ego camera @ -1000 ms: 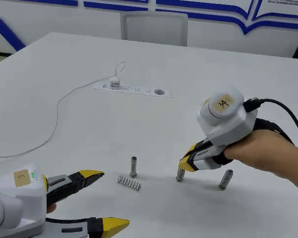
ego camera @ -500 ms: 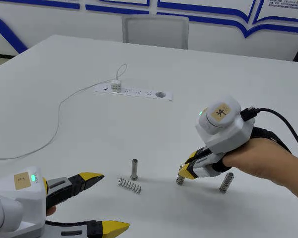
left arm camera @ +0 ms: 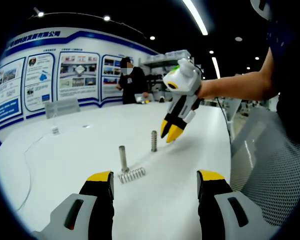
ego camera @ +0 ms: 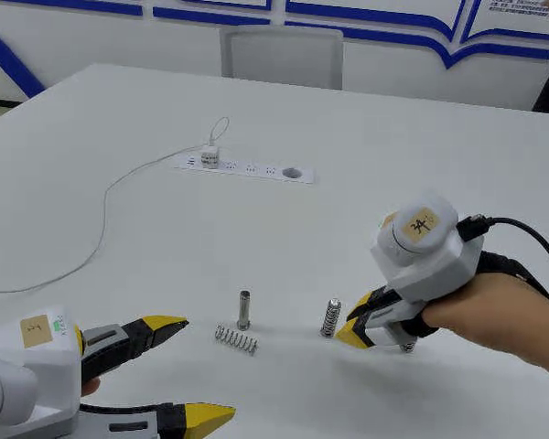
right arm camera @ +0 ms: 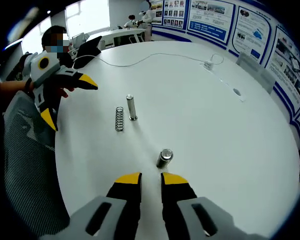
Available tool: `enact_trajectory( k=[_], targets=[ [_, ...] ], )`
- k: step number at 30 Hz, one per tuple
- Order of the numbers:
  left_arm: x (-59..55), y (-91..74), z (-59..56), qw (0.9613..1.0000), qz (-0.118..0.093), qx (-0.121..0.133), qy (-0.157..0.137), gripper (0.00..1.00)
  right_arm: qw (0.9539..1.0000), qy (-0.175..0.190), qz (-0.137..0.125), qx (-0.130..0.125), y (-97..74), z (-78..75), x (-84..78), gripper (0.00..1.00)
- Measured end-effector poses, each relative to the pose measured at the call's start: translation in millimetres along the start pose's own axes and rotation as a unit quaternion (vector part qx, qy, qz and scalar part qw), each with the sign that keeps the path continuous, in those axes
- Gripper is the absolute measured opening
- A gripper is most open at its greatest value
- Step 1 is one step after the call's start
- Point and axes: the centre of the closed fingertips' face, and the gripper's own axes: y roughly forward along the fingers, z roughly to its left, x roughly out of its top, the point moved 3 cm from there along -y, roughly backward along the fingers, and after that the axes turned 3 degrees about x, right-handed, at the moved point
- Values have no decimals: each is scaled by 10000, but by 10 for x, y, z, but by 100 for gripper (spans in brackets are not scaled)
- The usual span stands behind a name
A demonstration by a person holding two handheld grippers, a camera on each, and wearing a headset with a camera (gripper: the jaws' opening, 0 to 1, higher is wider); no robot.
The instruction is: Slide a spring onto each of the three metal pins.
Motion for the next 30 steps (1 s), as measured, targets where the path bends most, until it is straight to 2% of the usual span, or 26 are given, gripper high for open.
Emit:
enact_trajectory(
  k=[7, 15, 30],
  targets=[
    [0, 11, -16, 10000, -8, -6, -4, 69, 9998, -91, -33, 190, 91, 250, 20, 16],
    [7, -1, -20, 10000, -14, 14, 2, 69, 9989, -312, -170, 319, 196, 398, 247, 16],
    [1, -6, -7, 10000, -7, 27, 5, 69, 9966, -625, -356, 405, 462, 486, 575, 17]
  ],
)
